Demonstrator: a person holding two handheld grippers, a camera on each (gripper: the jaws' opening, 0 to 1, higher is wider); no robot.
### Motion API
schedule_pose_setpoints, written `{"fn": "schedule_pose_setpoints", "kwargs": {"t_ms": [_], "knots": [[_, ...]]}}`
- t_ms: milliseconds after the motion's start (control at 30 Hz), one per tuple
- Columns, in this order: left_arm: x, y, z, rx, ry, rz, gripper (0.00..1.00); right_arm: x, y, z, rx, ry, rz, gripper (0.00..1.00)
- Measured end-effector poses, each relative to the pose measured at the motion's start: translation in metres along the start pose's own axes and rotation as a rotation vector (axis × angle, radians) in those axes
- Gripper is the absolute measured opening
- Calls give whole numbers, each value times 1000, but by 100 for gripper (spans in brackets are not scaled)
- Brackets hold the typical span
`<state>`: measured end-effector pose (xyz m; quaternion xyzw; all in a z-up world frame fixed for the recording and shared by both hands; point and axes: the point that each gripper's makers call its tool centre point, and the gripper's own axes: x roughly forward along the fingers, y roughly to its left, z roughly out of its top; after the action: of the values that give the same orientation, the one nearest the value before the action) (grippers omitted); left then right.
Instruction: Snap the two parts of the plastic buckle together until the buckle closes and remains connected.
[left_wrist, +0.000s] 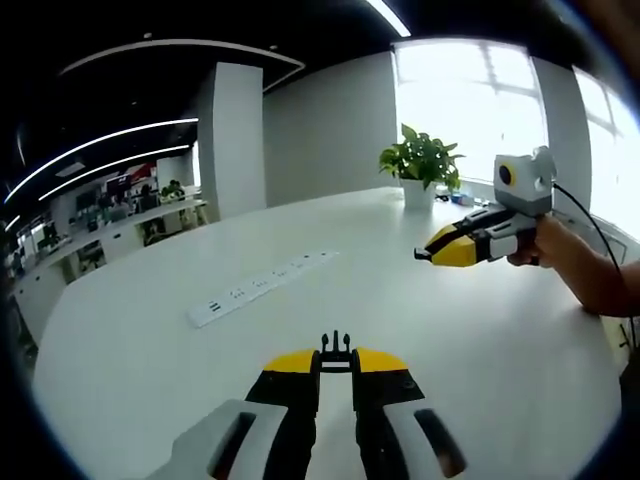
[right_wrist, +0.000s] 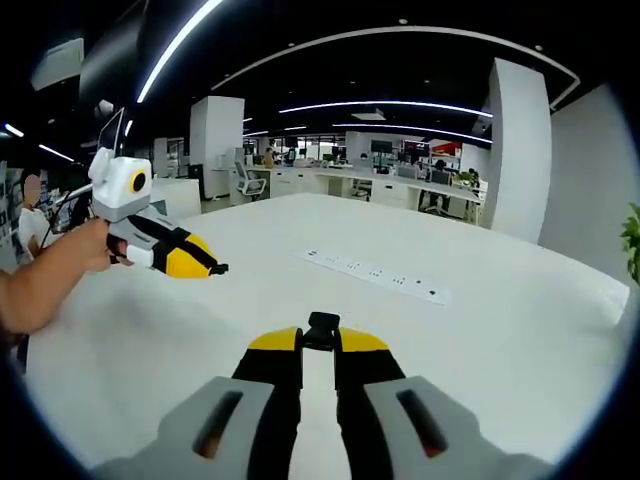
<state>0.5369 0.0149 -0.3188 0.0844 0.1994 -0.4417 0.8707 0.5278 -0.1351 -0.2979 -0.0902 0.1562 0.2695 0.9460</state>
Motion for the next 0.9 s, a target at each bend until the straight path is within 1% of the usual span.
{"fn": "schedule_pose_setpoints", "kwargs": {"t_ms": [300, 900], "knots": [[-4, -6, -9, 3, 18, -6, 10, -5, 5, -4, -3, 3, 4, 10], [-12, -22, -14, -1, 19, -21, 10, -18, 15, -11, -4, 6, 11, 10]]}}
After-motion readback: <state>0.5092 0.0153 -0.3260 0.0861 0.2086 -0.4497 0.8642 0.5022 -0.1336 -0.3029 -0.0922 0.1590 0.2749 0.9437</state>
